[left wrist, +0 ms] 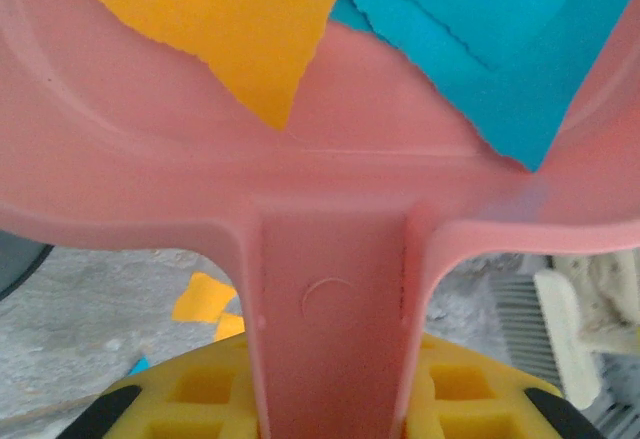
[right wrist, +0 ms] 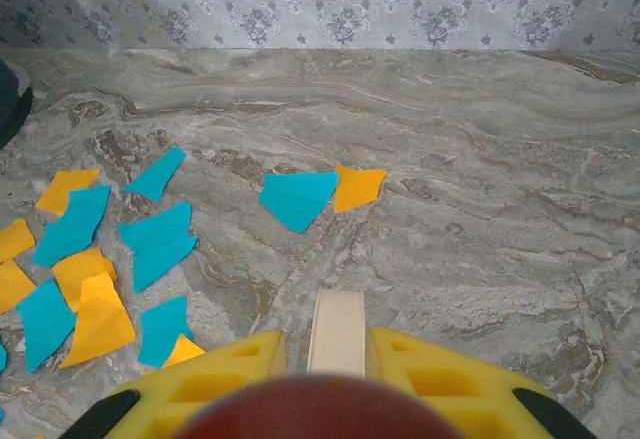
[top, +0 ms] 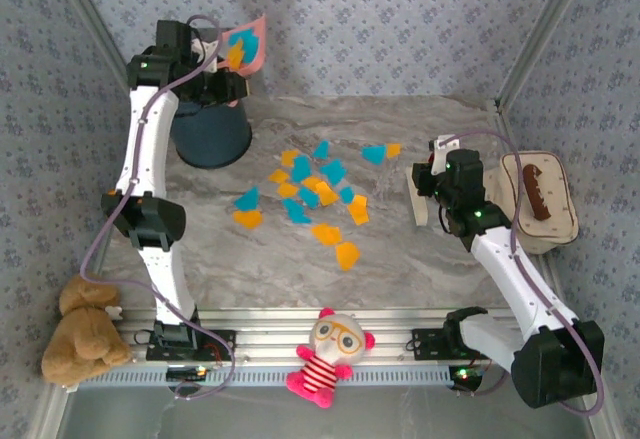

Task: Sweep away the paper scraps from the table

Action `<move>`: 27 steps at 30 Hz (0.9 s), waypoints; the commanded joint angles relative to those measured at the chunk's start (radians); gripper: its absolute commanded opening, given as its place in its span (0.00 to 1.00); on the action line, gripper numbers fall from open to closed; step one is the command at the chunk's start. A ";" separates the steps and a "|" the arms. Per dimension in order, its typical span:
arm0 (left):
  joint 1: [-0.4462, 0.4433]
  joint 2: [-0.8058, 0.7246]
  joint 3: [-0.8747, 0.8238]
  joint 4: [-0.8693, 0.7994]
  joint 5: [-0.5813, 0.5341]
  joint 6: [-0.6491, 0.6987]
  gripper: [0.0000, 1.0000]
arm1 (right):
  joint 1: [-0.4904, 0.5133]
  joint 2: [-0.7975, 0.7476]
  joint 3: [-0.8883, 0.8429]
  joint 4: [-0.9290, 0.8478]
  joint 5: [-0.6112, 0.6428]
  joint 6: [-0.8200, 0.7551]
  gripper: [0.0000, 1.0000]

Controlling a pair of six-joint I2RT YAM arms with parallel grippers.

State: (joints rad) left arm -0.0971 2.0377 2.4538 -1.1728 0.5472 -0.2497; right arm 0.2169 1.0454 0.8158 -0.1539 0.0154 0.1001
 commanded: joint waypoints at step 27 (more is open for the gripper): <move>0.072 -0.058 -0.230 0.459 0.050 -0.498 0.00 | -0.004 -0.013 -0.007 0.022 -0.009 0.041 0.00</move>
State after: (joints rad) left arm -0.0345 2.0670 2.2547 -0.8215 0.6090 -0.6758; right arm 0.2173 1.0473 0.8154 -0.1539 0.0116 0.1196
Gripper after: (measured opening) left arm 0.251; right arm 0.253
